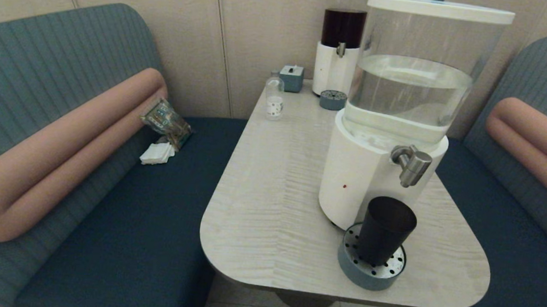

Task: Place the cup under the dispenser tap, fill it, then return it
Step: Turn on the faucet

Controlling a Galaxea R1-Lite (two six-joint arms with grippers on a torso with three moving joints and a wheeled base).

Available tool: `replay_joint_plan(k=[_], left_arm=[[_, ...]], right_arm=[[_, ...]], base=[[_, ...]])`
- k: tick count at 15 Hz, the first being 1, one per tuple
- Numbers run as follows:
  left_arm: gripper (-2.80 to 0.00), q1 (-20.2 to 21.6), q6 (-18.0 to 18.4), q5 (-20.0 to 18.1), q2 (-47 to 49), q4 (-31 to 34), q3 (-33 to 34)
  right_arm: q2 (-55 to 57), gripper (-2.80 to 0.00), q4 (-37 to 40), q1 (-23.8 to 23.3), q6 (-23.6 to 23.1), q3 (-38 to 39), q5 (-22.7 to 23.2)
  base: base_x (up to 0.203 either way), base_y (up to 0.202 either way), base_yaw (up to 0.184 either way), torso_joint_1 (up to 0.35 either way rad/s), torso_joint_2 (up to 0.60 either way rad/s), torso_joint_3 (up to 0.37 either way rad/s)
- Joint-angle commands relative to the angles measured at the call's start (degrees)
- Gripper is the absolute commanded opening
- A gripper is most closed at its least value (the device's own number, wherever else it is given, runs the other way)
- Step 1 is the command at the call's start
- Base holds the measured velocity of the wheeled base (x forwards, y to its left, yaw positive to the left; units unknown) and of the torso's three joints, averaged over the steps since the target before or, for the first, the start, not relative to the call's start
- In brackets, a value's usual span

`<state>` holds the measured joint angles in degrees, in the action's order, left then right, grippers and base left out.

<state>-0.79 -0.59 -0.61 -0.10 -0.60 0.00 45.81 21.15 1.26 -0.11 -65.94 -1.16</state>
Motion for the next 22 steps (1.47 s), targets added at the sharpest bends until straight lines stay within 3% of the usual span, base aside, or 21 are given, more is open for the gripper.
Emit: replay_joint_plan(k=[1, 5, 7, 13, 17, 22], left_arm=[[-2.80, 0.0, 0.0, 0.0, 0.0, 0.0, 0.0], [-2.80, 0.0, 0.0, 0.0, 0.0, 0.0, 0.0], [-2.80, 0.0, 0.0, 0.0, 0.0, 0.0, 0.0], [-2.80, 0.0, 0.0, 0.0, 0.0, 0.0, 0.0], [-2.80, 0.0, 0.0, 0.0, 0.0, 0.0, 0.0], [-2.80, 0.0, 0.0, 0.0, 0.0, 0.0, 0.0]], right_arm=[[17.6, -2.80, 10.0, 2.9, 1.8, -10.6, -0.2], [32.2, -2.80, 24.4, 10.3, 6.3, -24.9, -0.4], [37.2, -2.80, 27.5, 12.0, 7.0, -29.4, -0.3], [43.1, -2.80, 27.5, 14.7, 6.2, -32.0, 2.1], [44.8, -2.80, 22.2, 14.7, 6.5, -30.2, 4.9], [46.2, -2.80, 19.1, 16.9, 6.5, -29.2, 5.0]], base=[[0.000, 0.000, 0.000, 0.000, 0.00, 0.000], [0.000, 0.000, 0.000, 0.000, 0.00, 0.000], [0.000, 0.000, 0.000, 0.000, 0.00, 0.000], [0.000, 0.000, 0.000, 0.000, 0.00, 0.000], [0.000, 0.000, 0.000, 0.000, 0.00, 0.000], [0.000, 0.000, 0.000, 0.000, 0.00, 0.000]])
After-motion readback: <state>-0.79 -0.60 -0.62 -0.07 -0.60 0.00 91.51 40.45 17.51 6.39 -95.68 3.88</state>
